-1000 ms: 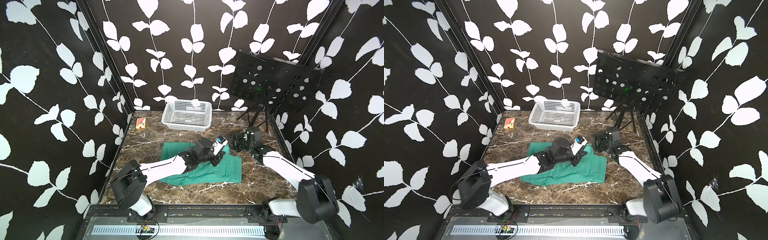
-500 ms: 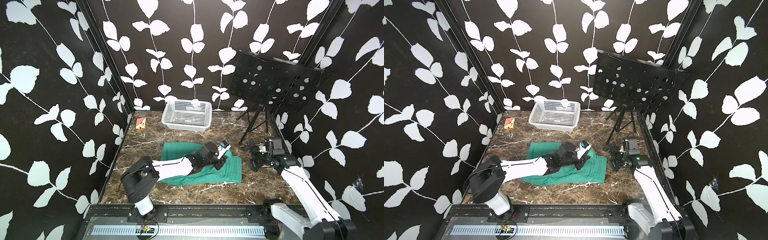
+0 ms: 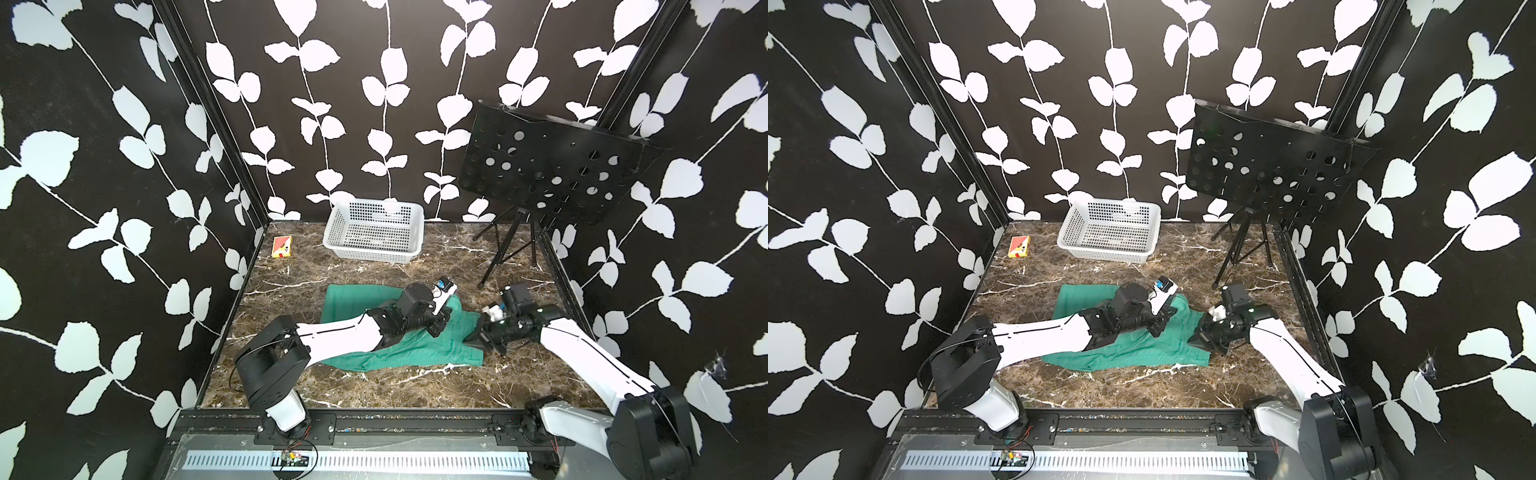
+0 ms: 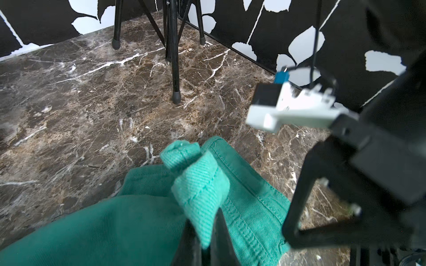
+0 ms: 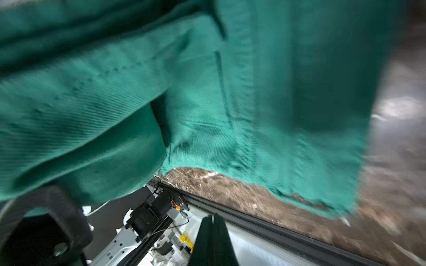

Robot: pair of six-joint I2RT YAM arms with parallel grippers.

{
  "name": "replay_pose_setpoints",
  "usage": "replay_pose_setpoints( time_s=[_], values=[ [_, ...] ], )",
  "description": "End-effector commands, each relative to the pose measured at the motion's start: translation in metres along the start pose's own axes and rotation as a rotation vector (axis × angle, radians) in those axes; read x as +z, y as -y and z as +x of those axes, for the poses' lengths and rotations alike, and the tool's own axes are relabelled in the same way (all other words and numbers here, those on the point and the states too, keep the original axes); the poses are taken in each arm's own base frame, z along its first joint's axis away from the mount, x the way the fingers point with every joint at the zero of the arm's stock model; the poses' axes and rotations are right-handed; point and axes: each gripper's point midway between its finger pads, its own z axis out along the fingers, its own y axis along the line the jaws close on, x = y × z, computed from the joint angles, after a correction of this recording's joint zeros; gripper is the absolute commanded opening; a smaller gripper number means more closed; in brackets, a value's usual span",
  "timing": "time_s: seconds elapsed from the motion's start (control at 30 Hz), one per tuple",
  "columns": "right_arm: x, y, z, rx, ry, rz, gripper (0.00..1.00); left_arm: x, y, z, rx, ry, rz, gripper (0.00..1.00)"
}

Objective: Roll up the long pants
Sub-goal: Adjust the long pant at the center of the board.

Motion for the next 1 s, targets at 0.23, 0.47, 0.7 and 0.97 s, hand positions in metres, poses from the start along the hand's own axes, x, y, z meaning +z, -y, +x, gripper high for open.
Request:
replay_pose_setpoints(
  time_s=[0.23, 0.47, 0.7, 0.97],
  values=[
    [0.044, -0.087, -0.071, 0.133, 0.178, -0.409, 0.11, -0.019, 0.004, -0.043, -0.055, 0.117, 0.002, 0.00],
    [0.057, -0.109, -0.109, 0.174, 0.176, -0.582, 0.15, -0.036, 0.013, -0.044, -0.056, 0.121, 0.037, 0.00],
    [0.018, -0.112, -0.113, 0.133, 0.181, -0.649, 0.20, -0.036, 0.035, -0.029, -0.018, 0.046, 0.119, 0.00],
    [-0.020, -0.076, -0.093, 0.067, 0.168, -0.475, 0.28, -0.010, 0.070, -0.011, 0.009, -0.010, 0.219, 0.00]
  ],
)
